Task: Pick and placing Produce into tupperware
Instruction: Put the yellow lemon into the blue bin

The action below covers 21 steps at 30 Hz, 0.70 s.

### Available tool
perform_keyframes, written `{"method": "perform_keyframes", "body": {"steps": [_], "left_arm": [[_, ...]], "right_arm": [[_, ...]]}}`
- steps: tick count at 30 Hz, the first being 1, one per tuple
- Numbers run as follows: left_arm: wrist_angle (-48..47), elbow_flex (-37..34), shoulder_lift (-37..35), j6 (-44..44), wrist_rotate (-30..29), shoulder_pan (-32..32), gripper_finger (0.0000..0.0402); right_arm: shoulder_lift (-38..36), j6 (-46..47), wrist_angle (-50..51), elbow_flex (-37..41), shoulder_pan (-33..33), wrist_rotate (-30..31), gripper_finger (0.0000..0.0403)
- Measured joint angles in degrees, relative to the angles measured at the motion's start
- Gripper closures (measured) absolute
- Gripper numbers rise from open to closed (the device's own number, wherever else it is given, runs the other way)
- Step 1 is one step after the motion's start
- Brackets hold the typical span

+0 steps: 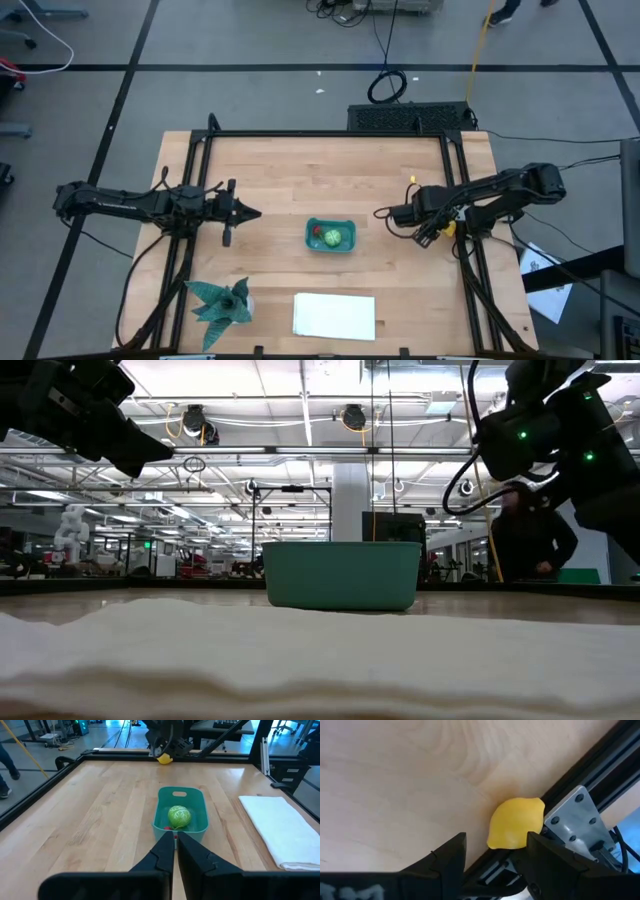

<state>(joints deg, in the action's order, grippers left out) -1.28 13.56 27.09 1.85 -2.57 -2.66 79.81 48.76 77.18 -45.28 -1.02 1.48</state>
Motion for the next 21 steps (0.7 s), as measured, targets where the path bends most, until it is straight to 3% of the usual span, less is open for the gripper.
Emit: {"method": "perform_keyframes", "body": {"steps": [12,21], "left_arm": [[-0.3,0.0,0.0,1.1,0.0,0.0,0.0376],[-0.2,0.0,0.0,1.2,0.0,0.0,0.0376]], "right_arm": [[7.2,1.6,0.1,0.0,-0.2,1.6,0.0201],[7.7,1.0,0.2,0.0,-0.2,1.4,0.0201]]}}
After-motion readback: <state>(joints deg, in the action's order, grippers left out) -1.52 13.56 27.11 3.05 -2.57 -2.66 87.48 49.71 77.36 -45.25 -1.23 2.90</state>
